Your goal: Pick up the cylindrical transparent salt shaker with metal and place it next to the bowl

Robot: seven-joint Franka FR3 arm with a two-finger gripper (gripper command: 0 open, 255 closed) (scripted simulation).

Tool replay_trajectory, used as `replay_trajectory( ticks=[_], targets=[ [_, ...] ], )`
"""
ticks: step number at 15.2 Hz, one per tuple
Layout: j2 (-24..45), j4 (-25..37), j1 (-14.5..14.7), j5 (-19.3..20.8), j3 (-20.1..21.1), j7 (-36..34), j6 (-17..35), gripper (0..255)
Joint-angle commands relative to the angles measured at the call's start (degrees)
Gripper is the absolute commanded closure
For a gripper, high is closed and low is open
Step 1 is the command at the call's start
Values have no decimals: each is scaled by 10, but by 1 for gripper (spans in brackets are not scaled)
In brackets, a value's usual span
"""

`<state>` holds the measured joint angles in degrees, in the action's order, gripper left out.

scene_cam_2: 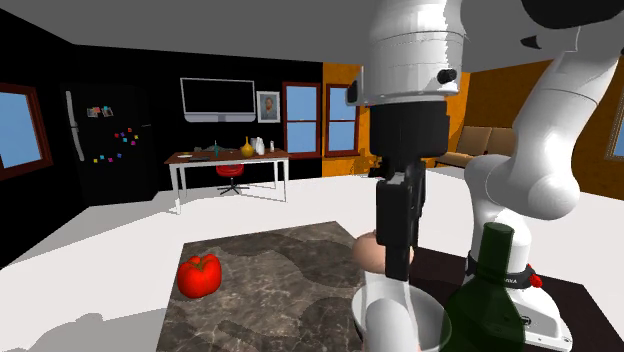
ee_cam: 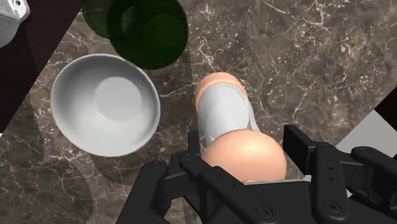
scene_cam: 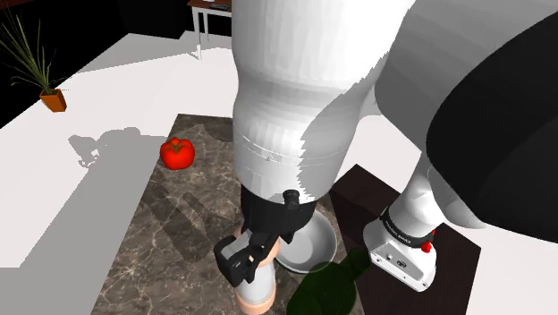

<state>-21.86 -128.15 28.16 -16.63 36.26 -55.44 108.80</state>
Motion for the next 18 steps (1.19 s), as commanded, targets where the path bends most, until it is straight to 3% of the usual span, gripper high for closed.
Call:
replay_trajectory(
  ticks=[1, 18],
  targets=[
    [4, -12, 0, -1, 4, 0, 16, 255],
    [62, -100, -5, 7, 40, -9, 159, 255]
  ],
)
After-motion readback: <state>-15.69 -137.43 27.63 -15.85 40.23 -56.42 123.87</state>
